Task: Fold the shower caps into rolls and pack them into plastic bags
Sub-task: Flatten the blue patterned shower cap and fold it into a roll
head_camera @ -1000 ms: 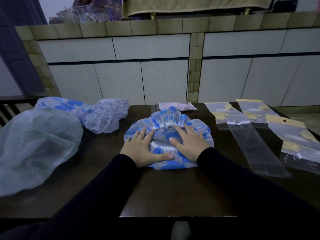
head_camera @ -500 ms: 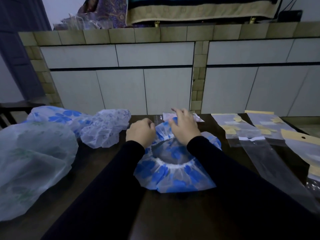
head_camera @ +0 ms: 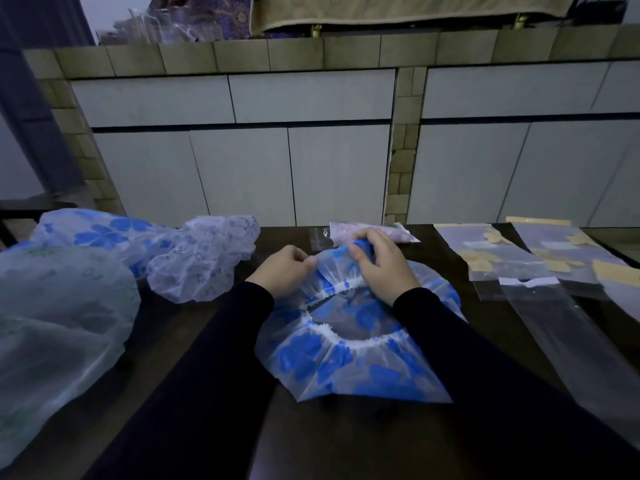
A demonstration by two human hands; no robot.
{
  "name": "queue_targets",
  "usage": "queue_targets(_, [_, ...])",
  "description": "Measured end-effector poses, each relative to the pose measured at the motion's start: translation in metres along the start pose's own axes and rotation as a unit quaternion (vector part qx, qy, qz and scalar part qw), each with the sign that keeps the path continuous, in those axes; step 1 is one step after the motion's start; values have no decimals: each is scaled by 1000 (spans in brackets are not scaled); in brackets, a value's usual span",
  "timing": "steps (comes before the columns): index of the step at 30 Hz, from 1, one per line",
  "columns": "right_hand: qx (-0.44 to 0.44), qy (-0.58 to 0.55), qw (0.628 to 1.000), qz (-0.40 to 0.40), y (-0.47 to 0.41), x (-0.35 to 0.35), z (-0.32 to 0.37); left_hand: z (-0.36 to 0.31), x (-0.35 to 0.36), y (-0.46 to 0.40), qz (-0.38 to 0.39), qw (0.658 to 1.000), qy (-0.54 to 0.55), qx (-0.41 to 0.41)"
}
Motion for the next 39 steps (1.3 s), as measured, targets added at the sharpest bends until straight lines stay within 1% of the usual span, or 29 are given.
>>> queue_targets(3, [-6, -18, 1000, -17, 2, -2, -2, 0, -2, 2, 22, 999, 23, -13])
queue_targets(5, [11, 2, 999, -36, 2, -2, -6, 2, -2, 5, 1, 998, 61, 2])
queue_targets(6, [25, 33, 998, -54, 1, -2, -9, 3, -4, 5, -24, 996, 89, 15])
queue_targets(8, [64, 155, 982, -88, 0, -4, -13, 7, -6, 5, -76, 989, 121, 35])
queue_targets(9, [83, 224, 967, -90, 0, -4, -13, 9, -7, 5, -100, 988, 106, 39])
queue_targets(10, [97, 283, 951, -80, 0, -3, -13, 11, -6, 4, -121, 990, 69, 37])
queue_targets(12, [109, 346, 930, -61, -1, 0, -12, 11, -4, 4, -151, 988, -35, 28])
queue_targets(13, [111, 354, 927, -61, 0, 1, -12, 10, -3, 5, -162, 983, -80, 30])
queue_targets(15, [98, 338, 932, -84, 1, -1, -11, 8, -3, 6, -182, 973, -140, 39])
queue_targets(17, [51, 302, 943, -128, 3, -7, -4, 10, -6, 8, -198, 966, -159, 51])
queue_targets(18, [23, 300, 944, -136, 4, -9, 0, 12, -7, 8, -204, 964, -161, 64])
queue_targets(19, [4, 314, 942, -120, 4, -10, 5, 13, -7, 8, -208, 961, -163, 80])
queue_targets(20, [-4, 343, 936, -80, 4, -9, 9, 12, -7, 7, -217, 957, -162, 105])
queue_targets(22, [-2, 393, 920, 12, 6, -1, 12, 2, -3, 9, -231, 943, -150, 186])
queue_targets(23, [-2, 396, 917, 42, 7, 3, 13, -5, 2, 10, -217, 938, -149, 227])
queue_targets(24, [-5, 386, 920, 61, 9, 5, 14, -10, 10, 11, -188, 936, -150, 257])
queue_targets(25, [-8, 372, 925, 78, 10, 7, 13, -13, 19, 13, -143, 940, -158, 265])
queue_targets(26, [-3, 360, 927, 104, 10, 8, 10, -14, 29, 14, -90, 948, -176, 249])
queue_targets(27, [12, 355, 923, 145, 10, 10, 7, -10, 39, 13, -34, 954, -205, 216])
queue_targets(28, [32, 359, 912, 194, 11, 12, 3, -5, 46, 11, 14, 956, -235, 176])
queue_targets(29, [50, 368, 897, 239, 11, 13, -1, -1, 50, 9, 48, 955, -256, 139])
queue_targets(30, [62, 377, 884, 270, 11, 14, -4, 1, 50, 9, 64, 956, -265, 111])
queue_targets(32, [70, 385, 871, 297, 13, 13, -9, 2, 49, 10, 65, 958, -269, 79])
queue_targets(35, [47, 368, 880, 298, 16, 6, -9, 4, 48, 11, 59, 958, -275, 48])
queue_targets(37, [20, 346, 900, 265, 18, -3, -4, 7, 46, 11, 48, 959, -277, 36])
queue_targets(39, [3, 352, 911, 216, 20, -10, 3, 11, 43, 11, 29, 959, -280, 21])
Point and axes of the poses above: each hand's wrist, its own y-axis away from the middle knuckle, its own x-axis out of the palm, z = x × y, the point moved 3 cm from there along -y, towards the middle knuckle, and after that the axes turned 9 degrees about y, right-handed, at the moved point
